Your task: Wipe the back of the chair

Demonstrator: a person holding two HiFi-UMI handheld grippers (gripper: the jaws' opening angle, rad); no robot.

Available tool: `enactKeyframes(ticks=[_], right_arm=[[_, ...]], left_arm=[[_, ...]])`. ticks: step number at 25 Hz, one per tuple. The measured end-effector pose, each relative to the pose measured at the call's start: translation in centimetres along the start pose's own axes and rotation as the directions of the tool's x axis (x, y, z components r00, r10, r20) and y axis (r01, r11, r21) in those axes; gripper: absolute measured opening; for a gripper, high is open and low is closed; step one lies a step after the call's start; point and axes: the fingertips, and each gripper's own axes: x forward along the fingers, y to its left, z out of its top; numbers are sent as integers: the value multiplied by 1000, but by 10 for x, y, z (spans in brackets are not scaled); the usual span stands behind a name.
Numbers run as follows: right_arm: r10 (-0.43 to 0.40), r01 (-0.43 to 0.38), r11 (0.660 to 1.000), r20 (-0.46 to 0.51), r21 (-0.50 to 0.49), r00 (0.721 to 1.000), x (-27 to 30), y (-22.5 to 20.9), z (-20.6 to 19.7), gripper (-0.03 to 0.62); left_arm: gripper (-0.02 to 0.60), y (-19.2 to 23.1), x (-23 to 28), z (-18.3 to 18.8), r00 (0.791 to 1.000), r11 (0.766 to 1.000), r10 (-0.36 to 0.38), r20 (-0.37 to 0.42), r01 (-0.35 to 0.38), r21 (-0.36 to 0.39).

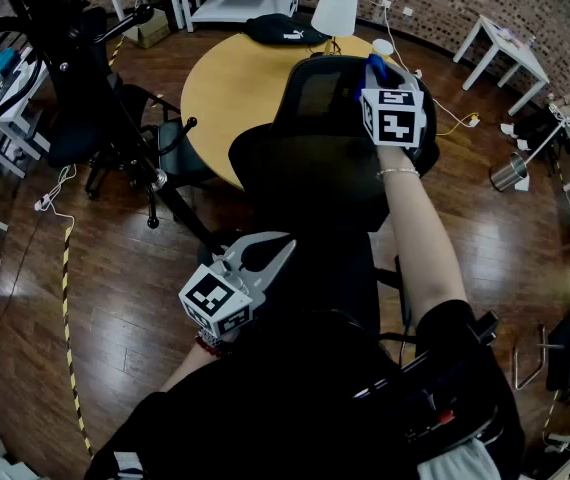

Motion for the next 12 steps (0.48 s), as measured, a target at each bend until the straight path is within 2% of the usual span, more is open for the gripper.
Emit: enactKeyframes(ticks=[3, 6, 12], right_arm=[[55, -57, 998, 40, 41, 998, 3, 22, 11, 40], [108, -112, 992, 70, 64, 992, 3, 43, 19, 40], [239, -252, 962, 120, 107, 964, -2, 88, 38, 40]], left_arm=[[6, 8, -4, -1, 1000, 1000, -1, 13, 1, 16], [6, 12, -7, -2, 1000, 1000, 5, 15, -5, 0], [6, 22, -11, 2, 998, 999, 41, 38, -40, -12]])
